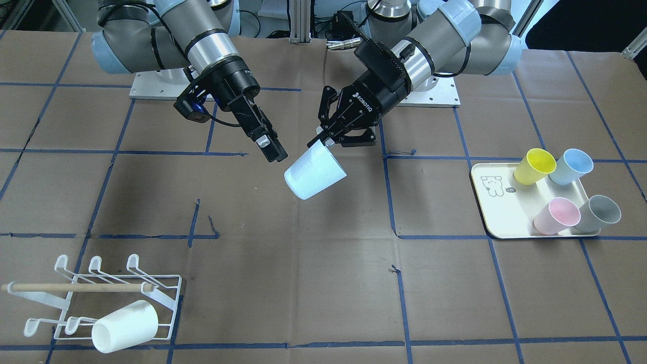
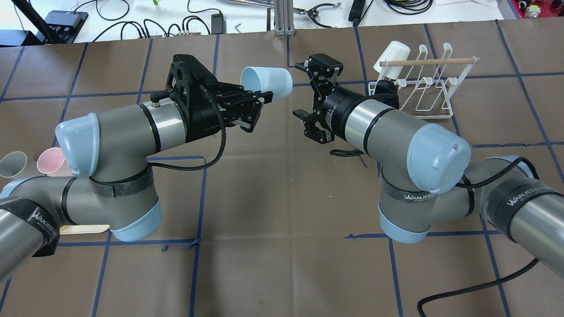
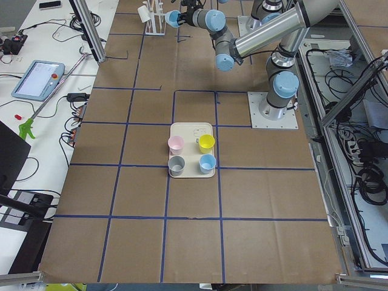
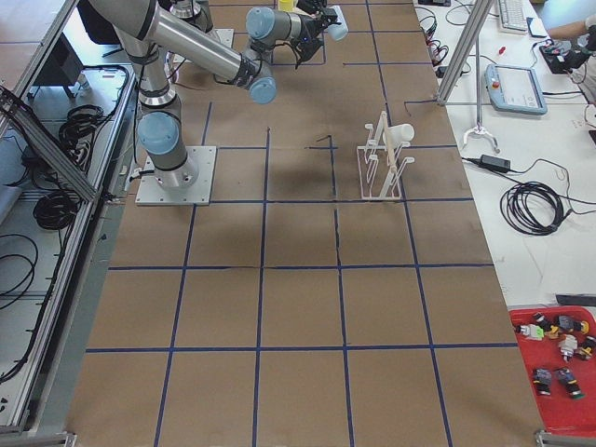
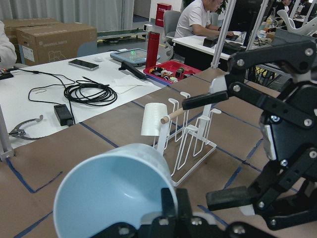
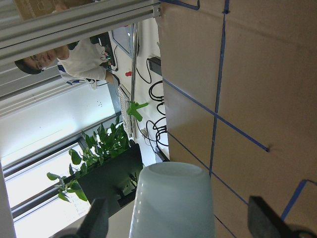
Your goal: Transfer IKEA cup to right arm and place on rack
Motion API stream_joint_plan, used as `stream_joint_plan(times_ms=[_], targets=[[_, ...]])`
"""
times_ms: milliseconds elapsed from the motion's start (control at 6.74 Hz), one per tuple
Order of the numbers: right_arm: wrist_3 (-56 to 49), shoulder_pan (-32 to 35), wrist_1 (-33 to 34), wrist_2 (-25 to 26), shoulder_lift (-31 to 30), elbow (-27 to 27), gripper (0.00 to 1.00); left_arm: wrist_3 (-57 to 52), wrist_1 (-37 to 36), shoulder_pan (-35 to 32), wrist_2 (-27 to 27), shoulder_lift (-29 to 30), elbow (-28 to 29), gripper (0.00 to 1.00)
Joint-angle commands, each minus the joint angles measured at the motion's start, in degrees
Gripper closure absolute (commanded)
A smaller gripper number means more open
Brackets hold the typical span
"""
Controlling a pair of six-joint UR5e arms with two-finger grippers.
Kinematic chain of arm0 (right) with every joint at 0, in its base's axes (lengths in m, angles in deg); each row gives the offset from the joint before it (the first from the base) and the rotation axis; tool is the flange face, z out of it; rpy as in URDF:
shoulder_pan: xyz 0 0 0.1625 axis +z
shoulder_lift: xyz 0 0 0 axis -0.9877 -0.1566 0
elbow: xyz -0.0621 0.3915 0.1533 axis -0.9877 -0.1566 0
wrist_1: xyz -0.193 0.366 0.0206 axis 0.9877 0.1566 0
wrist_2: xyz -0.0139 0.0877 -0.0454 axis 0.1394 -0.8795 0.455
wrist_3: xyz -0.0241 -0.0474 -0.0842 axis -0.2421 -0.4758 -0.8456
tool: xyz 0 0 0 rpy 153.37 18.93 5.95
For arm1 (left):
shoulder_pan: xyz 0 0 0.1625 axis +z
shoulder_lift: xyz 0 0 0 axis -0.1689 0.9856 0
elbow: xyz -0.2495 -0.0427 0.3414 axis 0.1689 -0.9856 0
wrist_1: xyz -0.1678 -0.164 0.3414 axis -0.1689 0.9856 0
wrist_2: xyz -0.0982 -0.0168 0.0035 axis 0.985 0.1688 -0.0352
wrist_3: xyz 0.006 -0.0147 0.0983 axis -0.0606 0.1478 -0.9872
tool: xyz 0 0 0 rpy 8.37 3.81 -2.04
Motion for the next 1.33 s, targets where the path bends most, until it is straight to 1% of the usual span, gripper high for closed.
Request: stream_joint_plan(times_ms=[0,445,1038,1186], targets=[[1.3,1.8,-1.6,0.1,2.1,-2.6,0.01,0.1,0.0,0.0,0.0,-0.1,0.0,1.0],[1.3,2.7,-1.4,0.0,6.5,-6.4,0.01,0.1,0.0,0.0,0.0,-0.1,0.0,1.0],[1.3,3.2,-1.6,0.0,9.1,-9.1,0.02,0.1,0.1,0.0,0.0,-0.2,0.0,0.99],[1.2,3.4,-1.5,0.0,9.3,-9.1,0.07,0.1,0.0,0.0,0.0,-0.2,0.0,0.99]])
